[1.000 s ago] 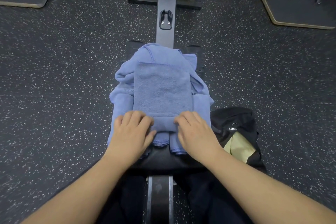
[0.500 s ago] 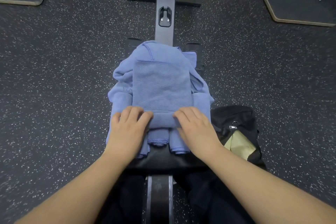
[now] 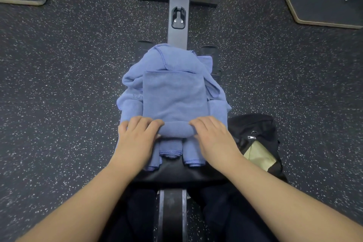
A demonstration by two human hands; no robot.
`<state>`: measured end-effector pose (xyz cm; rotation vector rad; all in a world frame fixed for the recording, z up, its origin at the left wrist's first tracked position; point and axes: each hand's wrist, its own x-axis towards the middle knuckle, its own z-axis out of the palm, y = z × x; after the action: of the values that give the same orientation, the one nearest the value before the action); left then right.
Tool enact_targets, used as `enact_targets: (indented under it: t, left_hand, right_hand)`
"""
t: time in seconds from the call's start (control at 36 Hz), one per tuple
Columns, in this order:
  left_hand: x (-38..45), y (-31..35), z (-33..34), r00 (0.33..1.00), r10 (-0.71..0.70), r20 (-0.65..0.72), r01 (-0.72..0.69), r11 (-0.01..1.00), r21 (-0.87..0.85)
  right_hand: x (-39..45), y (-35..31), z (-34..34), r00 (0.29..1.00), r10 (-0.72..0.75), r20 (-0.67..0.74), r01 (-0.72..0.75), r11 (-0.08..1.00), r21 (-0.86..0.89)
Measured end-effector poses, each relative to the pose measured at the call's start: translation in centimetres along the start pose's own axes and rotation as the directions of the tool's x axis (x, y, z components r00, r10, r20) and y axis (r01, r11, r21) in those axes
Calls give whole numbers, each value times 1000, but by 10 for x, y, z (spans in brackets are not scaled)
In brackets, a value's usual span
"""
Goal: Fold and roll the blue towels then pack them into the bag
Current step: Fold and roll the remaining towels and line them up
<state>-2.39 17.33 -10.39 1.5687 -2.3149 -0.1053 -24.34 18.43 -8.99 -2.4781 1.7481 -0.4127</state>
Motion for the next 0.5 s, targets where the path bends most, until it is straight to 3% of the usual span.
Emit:
enact_targets:
  t: [0.5]
  left_hand:
    - [-8, 1, -8, 993, -34, 109, 44, 994, -96]
  right_hand:
    - [-8, -2, -4, 998, -34, 45, 36, 998, -44]
